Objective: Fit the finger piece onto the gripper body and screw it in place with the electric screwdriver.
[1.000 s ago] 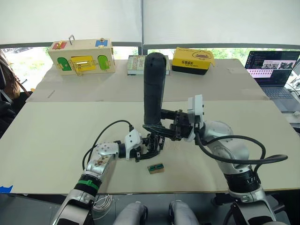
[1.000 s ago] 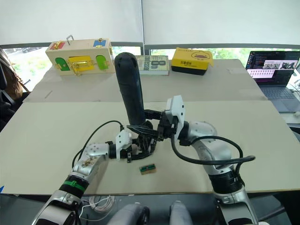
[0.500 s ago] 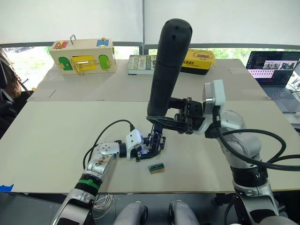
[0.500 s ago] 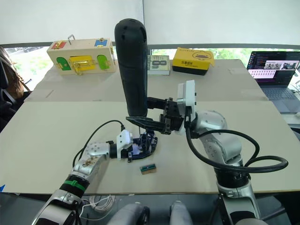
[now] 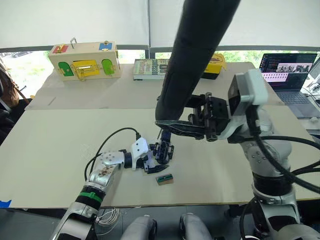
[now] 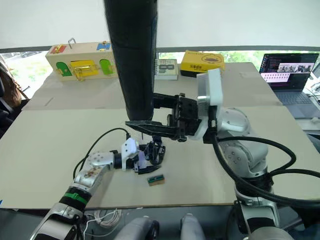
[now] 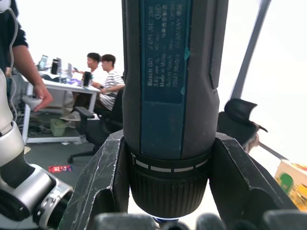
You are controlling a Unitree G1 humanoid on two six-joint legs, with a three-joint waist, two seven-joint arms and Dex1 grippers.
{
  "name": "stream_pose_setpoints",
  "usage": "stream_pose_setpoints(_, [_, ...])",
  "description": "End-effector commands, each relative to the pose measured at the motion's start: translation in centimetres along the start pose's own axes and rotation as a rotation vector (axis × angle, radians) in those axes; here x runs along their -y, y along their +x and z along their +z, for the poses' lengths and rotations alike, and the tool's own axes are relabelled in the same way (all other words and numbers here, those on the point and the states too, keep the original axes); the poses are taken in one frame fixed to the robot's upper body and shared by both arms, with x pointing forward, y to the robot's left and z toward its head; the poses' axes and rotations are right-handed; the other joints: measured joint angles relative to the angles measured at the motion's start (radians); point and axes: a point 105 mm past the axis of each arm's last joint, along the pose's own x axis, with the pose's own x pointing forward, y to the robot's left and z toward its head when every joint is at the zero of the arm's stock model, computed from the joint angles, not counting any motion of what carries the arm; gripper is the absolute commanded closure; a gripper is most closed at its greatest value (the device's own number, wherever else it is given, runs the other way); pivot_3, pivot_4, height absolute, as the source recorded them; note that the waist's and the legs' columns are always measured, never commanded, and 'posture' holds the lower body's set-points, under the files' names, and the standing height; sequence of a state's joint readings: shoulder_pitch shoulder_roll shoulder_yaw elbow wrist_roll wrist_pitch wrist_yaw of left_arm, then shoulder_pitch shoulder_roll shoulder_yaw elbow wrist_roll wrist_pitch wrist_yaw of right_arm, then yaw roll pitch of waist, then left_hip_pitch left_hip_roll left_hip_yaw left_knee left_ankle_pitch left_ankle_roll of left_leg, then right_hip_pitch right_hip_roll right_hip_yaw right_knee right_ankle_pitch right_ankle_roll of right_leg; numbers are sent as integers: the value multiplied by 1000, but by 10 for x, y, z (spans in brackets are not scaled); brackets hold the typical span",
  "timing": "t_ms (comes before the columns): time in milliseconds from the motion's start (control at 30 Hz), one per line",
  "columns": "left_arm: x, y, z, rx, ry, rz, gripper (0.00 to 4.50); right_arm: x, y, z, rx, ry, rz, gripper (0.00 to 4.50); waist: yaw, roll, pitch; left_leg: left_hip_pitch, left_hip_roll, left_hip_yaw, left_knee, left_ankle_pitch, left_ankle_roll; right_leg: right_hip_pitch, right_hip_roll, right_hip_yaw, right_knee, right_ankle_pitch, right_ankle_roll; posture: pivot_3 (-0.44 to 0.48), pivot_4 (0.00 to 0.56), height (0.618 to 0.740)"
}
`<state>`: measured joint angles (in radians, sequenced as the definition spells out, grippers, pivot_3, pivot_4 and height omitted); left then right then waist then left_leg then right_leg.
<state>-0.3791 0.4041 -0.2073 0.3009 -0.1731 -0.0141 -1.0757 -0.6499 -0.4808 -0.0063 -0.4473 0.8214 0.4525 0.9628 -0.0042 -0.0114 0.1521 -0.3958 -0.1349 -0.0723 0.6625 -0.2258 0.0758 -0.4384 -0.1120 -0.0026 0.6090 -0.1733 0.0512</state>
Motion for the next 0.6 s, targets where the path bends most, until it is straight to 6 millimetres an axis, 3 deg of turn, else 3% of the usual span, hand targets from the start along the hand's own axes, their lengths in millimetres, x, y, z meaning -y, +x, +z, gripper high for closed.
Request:
stream_pose_setpoints(33, [-2, -39, -18, -59, -59, 42, 10, -1, -25, 22, -28, -69, -61, 2598, -3, 0, 0, -1, 1, 0, 0, 0, 0, -1, 0, 0, 0, 0, -1, 0, 150, 740])
stream_pose_setpoints(367, [-4, -137, -21, -63, -26, 61, 10, -10, -111, 15, -296, -104, -334, 2598, 7, 1, 4, -3, 6, 0, -2, -1, -1, -2, 0, -2, -1, -4, -6, 0, 150, 740])
stream_pose_setpoints(500, [-4, -154, -21, -80, -11, 53, 10, -20, -125, 9, -315, -101, -399, 2598, 18, 3, 5, -4, 6, 1, -2, -1, -1, -2, -1, -2, -2, -5, -5, 0, 150, 740])
stream_pose_setpoints(600, [2, -150, -15, -53, 3, 7, 10, -28, -119, 3, -298, -87, -394, 2598, 20, 2, 6, -4, 6, 2, -2, -1, -1, -1, -1, -3, -3, -6, -3, 0, 150, 740])
